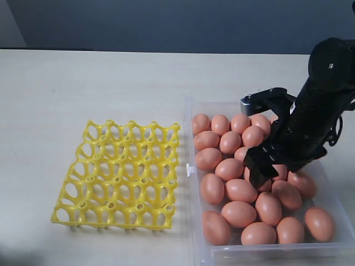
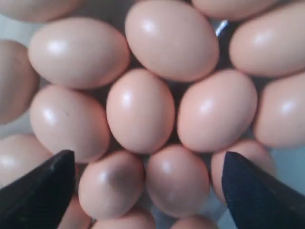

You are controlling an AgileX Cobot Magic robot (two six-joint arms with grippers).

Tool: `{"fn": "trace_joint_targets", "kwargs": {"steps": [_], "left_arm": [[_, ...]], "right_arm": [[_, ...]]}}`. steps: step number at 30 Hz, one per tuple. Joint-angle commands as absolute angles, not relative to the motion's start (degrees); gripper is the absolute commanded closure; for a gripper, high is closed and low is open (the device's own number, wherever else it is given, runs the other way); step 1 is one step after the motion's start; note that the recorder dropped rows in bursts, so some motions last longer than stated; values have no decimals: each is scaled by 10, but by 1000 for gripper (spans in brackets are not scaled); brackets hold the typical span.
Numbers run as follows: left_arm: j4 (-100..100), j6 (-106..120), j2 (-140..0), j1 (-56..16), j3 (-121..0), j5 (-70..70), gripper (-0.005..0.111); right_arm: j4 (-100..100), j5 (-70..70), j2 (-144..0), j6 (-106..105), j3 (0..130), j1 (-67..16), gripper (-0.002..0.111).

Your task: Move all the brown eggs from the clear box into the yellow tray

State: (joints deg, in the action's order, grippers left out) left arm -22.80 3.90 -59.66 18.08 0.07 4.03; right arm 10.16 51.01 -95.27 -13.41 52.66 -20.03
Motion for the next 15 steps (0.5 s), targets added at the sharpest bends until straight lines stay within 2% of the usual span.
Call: {"fn": "trace_joint_targets", "kwargs": {"steps": [1,4,7,10,15], "left_arm": [[-227,36,-596,181,0,37,106],[-227,36,-596,181,0,34,106],[-227,36,-596,181,0,34,106],[-227,36,-596,181,0,34,106],[-227,36,-596,181,0,34,106]], "right_arm": [[54,593,-949,-70,529,-200,37],[46,585,-949,-69,529,-200,59],[51,577,-953,-69,529,-200,72],[52,577,-968,-69,529,-200,67],[51,560,-1006,-69,529,-200,40]]}}
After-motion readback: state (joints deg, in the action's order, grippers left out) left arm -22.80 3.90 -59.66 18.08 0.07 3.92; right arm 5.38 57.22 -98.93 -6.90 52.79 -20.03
